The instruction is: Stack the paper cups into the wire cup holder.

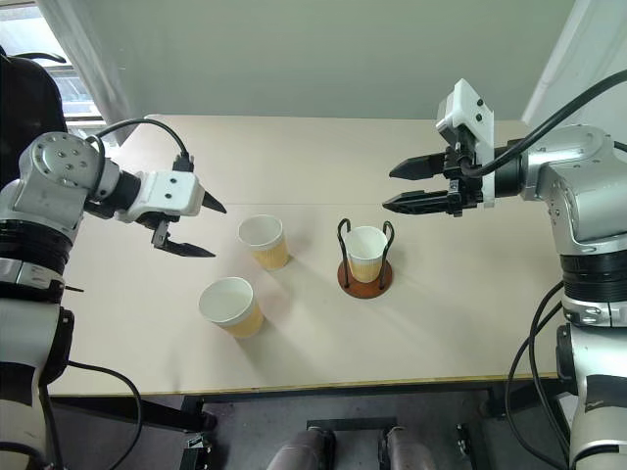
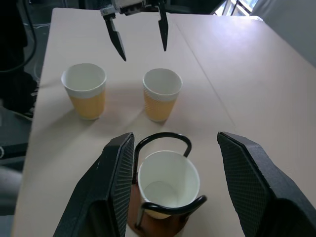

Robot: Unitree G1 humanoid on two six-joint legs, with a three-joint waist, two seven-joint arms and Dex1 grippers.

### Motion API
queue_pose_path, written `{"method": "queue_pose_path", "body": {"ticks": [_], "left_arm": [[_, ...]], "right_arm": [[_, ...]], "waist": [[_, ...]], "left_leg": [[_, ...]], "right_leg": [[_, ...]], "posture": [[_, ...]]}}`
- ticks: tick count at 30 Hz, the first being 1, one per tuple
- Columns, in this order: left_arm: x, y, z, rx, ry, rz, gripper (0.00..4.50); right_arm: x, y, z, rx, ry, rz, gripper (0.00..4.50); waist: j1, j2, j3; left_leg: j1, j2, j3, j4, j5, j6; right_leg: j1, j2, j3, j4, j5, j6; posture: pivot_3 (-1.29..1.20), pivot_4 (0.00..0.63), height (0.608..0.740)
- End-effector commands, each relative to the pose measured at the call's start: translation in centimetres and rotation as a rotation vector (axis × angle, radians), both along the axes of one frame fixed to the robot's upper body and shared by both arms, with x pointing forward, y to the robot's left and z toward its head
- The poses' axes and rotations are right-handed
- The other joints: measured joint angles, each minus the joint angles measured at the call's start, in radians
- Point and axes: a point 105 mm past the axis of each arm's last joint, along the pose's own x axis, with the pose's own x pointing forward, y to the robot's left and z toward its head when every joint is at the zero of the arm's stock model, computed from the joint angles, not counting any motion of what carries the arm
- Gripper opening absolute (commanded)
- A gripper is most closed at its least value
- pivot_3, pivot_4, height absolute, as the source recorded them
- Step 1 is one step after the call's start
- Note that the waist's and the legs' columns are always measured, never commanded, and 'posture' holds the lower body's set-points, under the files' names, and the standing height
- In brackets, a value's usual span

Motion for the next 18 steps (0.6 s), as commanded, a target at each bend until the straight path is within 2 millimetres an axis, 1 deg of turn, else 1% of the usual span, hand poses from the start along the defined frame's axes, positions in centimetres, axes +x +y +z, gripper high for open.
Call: {"method": "queue_pose_path", "body": {"ticks": [1,5,13,18], "left_arm": [[0.6,-0.3,1.0,0.022,-0.075,-0.018,4.5],[0.9,-1.2,0.7,0.006,-0.088,-0.05,4.5],[1.2,-2.4,1.2,0.027,-0.111,-0.102,4.5],[1.3,-2.3,1.4,0.103,-0.097,-0.11,4.5]], "right_arm": [[-0.6,0.1,1.2,-0.007,-0.044,0.022,2.65],[-0.6,-0.2,1.2,-0.024,-0.04,0.017,2.65],[-0.6,-0.8,1.0,-0.048,-0.013,0.006,2.65],[-0.8,-1.1,0.8,-0.066,0.018,0.004,2.65]], "waist": [[0.0,0.0,0.0],[0.003,0.0,0.0],[0.002,0.0,0.0],[0.002,0.0,0.0]], "left_leg": [[0.0,0.0,0.0,0.0,0.0,0.0],[0.0,0.0,0.0,0.001,0.0,0.001],[-0.002,-0.001,0.0,0.006,-0.001,0.003],[-0.004,-0.001,0.0,0.01,-0.002,0.004]], "right_leg": [[0.0,0.0,0.0,0.0,0.0,0.0],[0.0,0.0,0.0,0.0,0.001,0.001],[0.0,0.0,0.0,0.0,0.002,0.003],[0.0,0.0,0.0,0.0,0.002,0.004]], "posture": [[0.0,0.15,0.74],[0.0,0.15,0.74],[0.0,0.15,0.74],[0.0,0.15,0.74]]}}
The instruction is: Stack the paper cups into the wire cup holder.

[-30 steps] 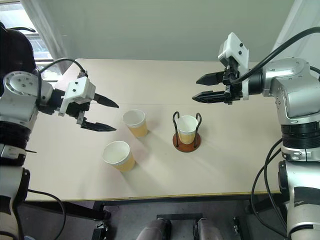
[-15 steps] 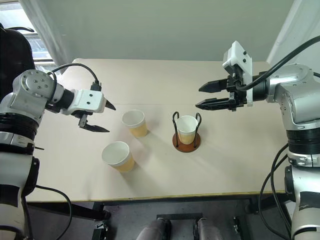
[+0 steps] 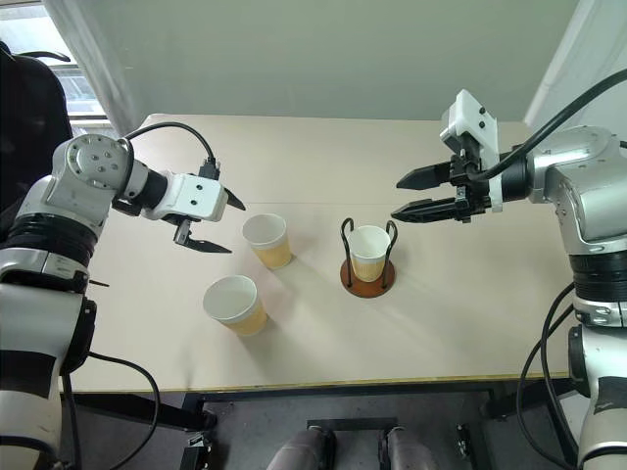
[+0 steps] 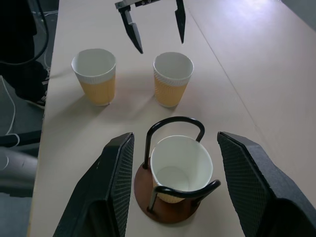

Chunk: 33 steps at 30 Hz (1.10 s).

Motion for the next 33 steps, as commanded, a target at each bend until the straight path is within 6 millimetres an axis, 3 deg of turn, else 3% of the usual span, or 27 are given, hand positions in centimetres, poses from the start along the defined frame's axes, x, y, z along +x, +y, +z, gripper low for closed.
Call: {"method": "queue_pose_path", "body": {"ticks": [1,12,25,28,33], "left_arm": [[0.1,-0.3,1.1,0.046,-0.02,-0.017,4.5],[0.2,-1.5,-0.2,0.074,0.017,-0.065,4.5],[0.1,-0.6,-2.2,0.142,0.064,-0.051,4.5],[0.0,-0.8,-2.8,0.153,0.075,-0.064,3.92],[0.1,-1.1,-3.2,0.173,0.064,-0.085,2.11]], "right_arm": [[-0.6,-0.1,1.4,-0.008,-0.029,0.017,2.65],[-0.6,-0.3,1.6,-0.02,-0.019,0.019,2.65],[-0.3,-0.6,1.3,-0.038,-0.031,0.008,2.65],[-0.3,-0.5,1.2,-0.039,-0.033,0.009,2.7],[-0.3,-0.5,1.3,-0.043,-0.038,0.01,2.7]], "waist": [[0.0,0.0,0.0],[0.001,0.0,0.0],[0.001,0.0,0.0],[0.001,0.0,0.0],[0.003,0.0,0.0]], "left_leg": [[0.0,0.0,0.0,0.001,0.0,0.0],[-0.002,-0.002,0.001,0.002,0.0,0.002],[-0.003,-0.002,0.0,0.004,-0.001,0.002],[-0.003,-0.002,0.001,0.004,-0.001,0.002],[-0.003,-0.002,0.0,0.004,0.0,0.003]], "right_leg": [[0.0,0.0,0.0,0.0,0.0,0.0],[-0.001,-0.001,0.001,0.0,0.002,0.002],[-0.002,-0.001,0.002,0.0,0.002,0.003],[-0.002,-0.001,0.002,0.0,0.002,0.003],[-0.002,-0.002,0.002,0.0,0.002,0.004]], "posture": [[0.0,0.15,0.74],[0.0,0.15,0.74],[0.0,0.15,0.74],[0.0,0.15,0.74],[0.0,0.15,0.74]]}}
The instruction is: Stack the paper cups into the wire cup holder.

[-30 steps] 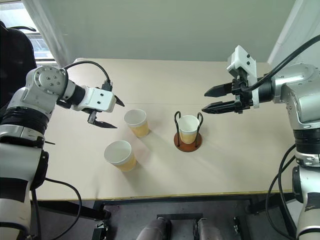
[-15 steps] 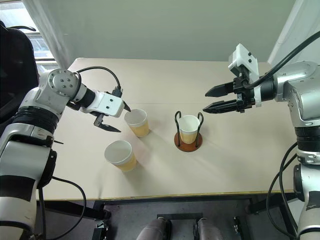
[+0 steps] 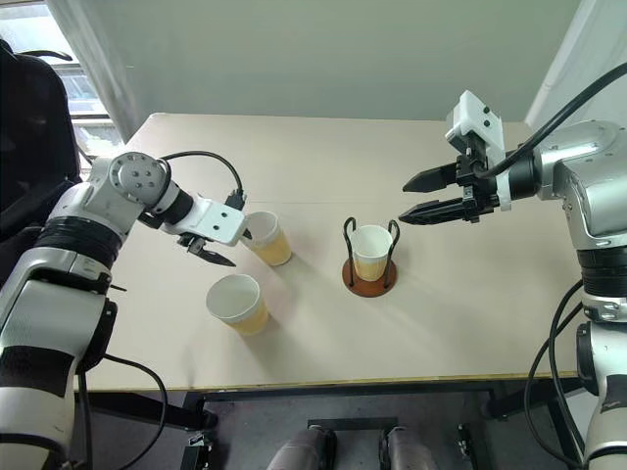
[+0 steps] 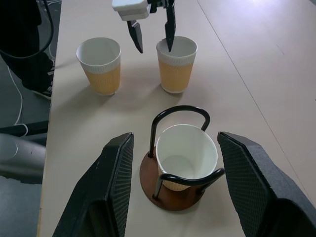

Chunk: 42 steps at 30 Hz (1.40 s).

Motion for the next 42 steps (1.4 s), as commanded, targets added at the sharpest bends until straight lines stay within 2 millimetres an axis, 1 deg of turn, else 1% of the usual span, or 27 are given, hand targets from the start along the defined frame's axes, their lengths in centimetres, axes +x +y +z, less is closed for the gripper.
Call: {"method": "queue_pose_path", "body": {"ticks": [1,2,5,6,9,12,16,18,22,26,31,33,37,39,42], "left_arm": [[0.2,-0.1,0.4,0.0,-0.042,-0.019,1.65],[0.2,-0.1,0.4,-0.003,-0.043,-0.022,1.34],[0.3,-0.3,0.4,-0.003,-0.04,-0.026,0.24],[0.3,-0.3,0.5,-0.003,-0.04,-0.027,0.05],[0.2,-0.3,1.1,-0.002,-0.039,-0.025,0.05],[0.2,-0.1,1.9,0.003,-0.044,-0.02,0.05],[0.0,0.1,2.5,0.004,-0.019,-0.009,0.05],[-0.2,0.0,3.4,-0.016,0.004,-0.003,0.05],[-0.3,-1.0,4.9,-0.076,0.014,0.002,0.05],[-0.1,-2.2,6.9,-0.114,-0.013,-0.01,0.05],[-0.2,-3.8,9.2,-0.161,-0.036,-0.031,0.05],[-0.3,-4.2,9.9,-0.155,-0.044,-0.039,0.05],[-0.5,-5.8,12.0,-0.156,-0.069,-0.069,0.05],[-0.6,-6.5,12.7,-0.171,-0.069,-0.076,0.05],[-0.7,-6.9,12.9,-0.183,-0.059,-0.076,0.05]], "right_arm": [[-0.3,-0.1,1.3,-0.005,-0.062,0.007,2.7],[-0.3,-0.1,1.3,-0.006,-0.063,0.007,2.7],[-0.3,-0.1,1.3,-0.01,-0.065,0.008,2.7],[-0.3,-0.1,1.3,-0.011,-0.066,0.007,2.7],[-0.2,-0.3,1.1,-0.018,-0.065,0.005,2.7],[-0.1,-0.9,0.5,-0.043,-0.059,0.001,2.7],[0.4,-2.1,0.0,-0.077,-0.07,-0.012,2.7],[1.0,-3.3,-0.4,-0.107,-0.082,-0.029,2.7],[1.7,-4.8,-1.2,-0.167,-0.123,-0.027,2.7],[1.6,-5.6,-2.3,-0.215,-0.122,0.006,2.7],[1.6,-5.7,-2.6,-0.222,-0.112,0.02,2.7],[1.7,-5.7,-2.7,-0.224,-0.105,0.02,2.7],[1.5,-5.9,-3.0,-0.241,-0.09,0.019,2.7],[1.6,-5.9,-3.0,-0.247,-0.079,0.013,2.7],[1.6,-6.0,-3.1,-0.249,-0.072,0.01,2.7]], "waist": [[-0.001,0.0,0.0],[0.0,0.0,0.0],[0.0,0.0,0.0],[-0.001,0.0,0.0],[-0.001,0.0,0.0],[0.0,0.0,0.0],[0.003,0.0,0.0],[0.002,0.0,0.0],[0.004,0.0,0.0],[0.004,0.0,0.0],[0.002,0.0,0.0],[0.003,0.0,0.0],[0.004,0.0,0.0],[0.004,0.0,0.0],[0.004,0.0,0.0]], "left_leg": [[0.0,-0.001,0.001,0.0,0.0,0.0],[0.0,-0.001,0.001,0.0,0.0,0.0],[0.0,-0.001,0.0,0.0,0.0,0.0],[0.0,0.0,0.0,0.0,0.0,0.0],[0.0,-0.001,0.0,0.0,0.0,0.0],[0.0,-0.001,-0.001,0.0,0.0,0.0],[0.0,-0.003,0.0,0.0,0.0,0.001],[-0.001,-0.003,-0.001,0.0,0.0,0.002],[-0.004,-0.003,-0.002,0.001,0.001,0.003],[-0.005,-0.003,0.0,0.001,0.001,0.003],[-0.006,-0.003,0.001,0.001,0.001,0.004],[-0.006,-0.003,0.001,0.001,0.001,0.004],[-0.007,-0.003,0.001,0.001,0.001,0.004],[-0.008,-0.003,0.001,0.001,0.0,0.005],[-0.007,-0.003,0.001,0.001,0.0,0.005]], "right_leg": [[0.0,0.0,0.0,0.0,0.0,0.0],[0.0,0.0,0.0,0.0,0.0,0.0],[0.0,0.0,0.0,0.0,0.0,0.0],[0.0,0.0,0.0,0.0,0.0,0.0],[0.0,-0.001,0.001,0.0,0.0,0.001],[0.0,-0.001,0.001,0.0,0.001,0.001],[0.0,-0.001,0.0,-0.001,0.001,0.001],[0.0,-0.002,0.001,-0.001,0.001,0.002],[-0.002,-0.002,0.001,-0.001,0.002,0.004],[-0.003,-0.002,0.001,-0.001,0.003,0.004],[-0.004,-0.003,0.001,-0.001,0.003,0.006],[-0.004,-0.003,0.001,-0.002,0.004,0.006],[-0.004,-0.003,0.001,-0.002,0.004,0.006],[-0.004,-0.004,0.001,-0.002,0.004,0.006],[-0.003,-0.004,0.002,-0.003,0.004,0.006]], "posture": [[0.0,0.15,0.74],[0.0,0.15,0.74],[0.0,0.15,0.74],[0.0,0.15,0.74],[0.0,0.15,0.74],[0.0,0.15,0.74],[0.0,0.15,0.74],[0.0,0.15,0.74],[0.0,0.15,0.74],[0.0,0.15,0.74],[0.0,0.15,0.74],[0.0,0.15,0.74],[0.0,0.15,0.74],[0.0,0.15,0.74],[0.0,0.15,0.74]]}}
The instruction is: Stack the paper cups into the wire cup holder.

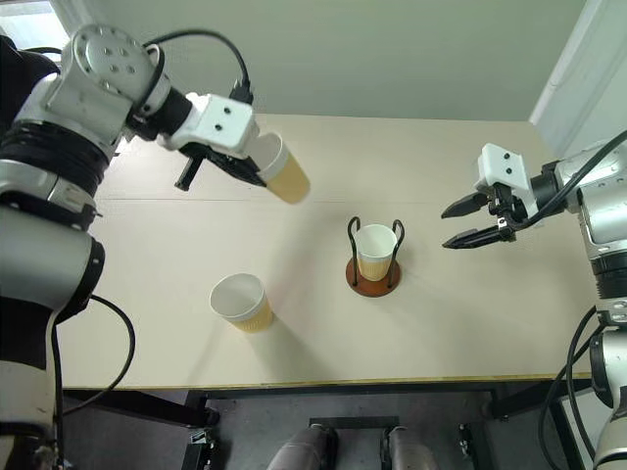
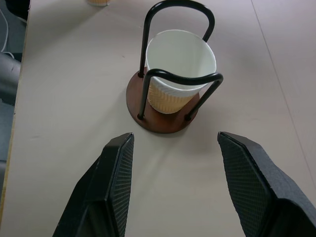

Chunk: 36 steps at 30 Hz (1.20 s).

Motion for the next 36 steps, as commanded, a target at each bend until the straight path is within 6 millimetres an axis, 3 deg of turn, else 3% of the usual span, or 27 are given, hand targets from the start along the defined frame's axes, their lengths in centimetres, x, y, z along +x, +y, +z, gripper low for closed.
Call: {"method": "queue_pose_path", "body": {"ticks": [1,7,10,13,25,36], "left_arm": [[-0.5,-0.5,0.8,-0.008,0.014,-0.025,0.05],[-0.8,-1.1,1.0,-0.002,0.026,-0.04,0.05],[-1.8,-5.4,1.8,0.011,0.056,-0.147,0.05],[-2.3,-7.3,2.7,-0.002,0.062,-0.184,0.05],[-3.0,-8.3,2.0,0.048,0.099,-0.241,0.05],[-3.6,-10.6,2.0,0.051,0.096,-0.314,0.05]], "right_arm": [[-0.2,-0.3,0.9,-0.012,-0.025,-0.006,2.7],[-0.3,-0.3,0.9,-0.014,-0.02,-0.005,2.7],[-0.8,-0.7,0.7,-0.031,0.016,-0.013,2.7],[-1.1,-0.8,0.7,-0.033,0.029,-0.016,2.7],[-1.8,-1.4,0.4,-0.035,0.064,-0.041,2.7],[-2.0,-1.4,0.3,-0.04,0.065,-0.042,2.7]], "waist": [[-0.001,0.0,0.0],[-0.004,0.0,0.0],[0.008,0.0,0.001],[0.017,0.0,0.001],[0.006,0.002,0.001],[0.01,0.002,0.002]], "left_leg": [[0.001,-0.001,0.002,-0.001,0.0,0.0],[0.001,0.0,0.003,0.0,0.0,0.0],[-0.001,0.0,0.002,0.001,0.0,0.001],[-0.003,-0.001,0.001,0.003,0.0,0.002],[0.001,0.003,0.01,0.008,-0.004,0.006],[0.0,0.001,0.012,0.016,-0.006,0.012]], "right_leg": [[0.0,0.001,0.0,0.0,0.0,0.0],[0.0,0.002,0.0,0.0,0.0,0.0],[0.0,0.001,-0.001,0.0,0.0,0.001],[0.0,0.0,-0.001,-0.001,0.001,0.003],[0.004,0.0,0.003,0.0,-0.001,0.007],[0.006,-0.001,0.004,-0.001,0.001,0.011]], "posture": [[0.0,0.15,0.74],[0.0,0.15,0.74],[0.0,0.15,0.74],[0.0,0.15,0.74],[0.0,0.15,0.74],[0.0,0.15,0.74]]}}
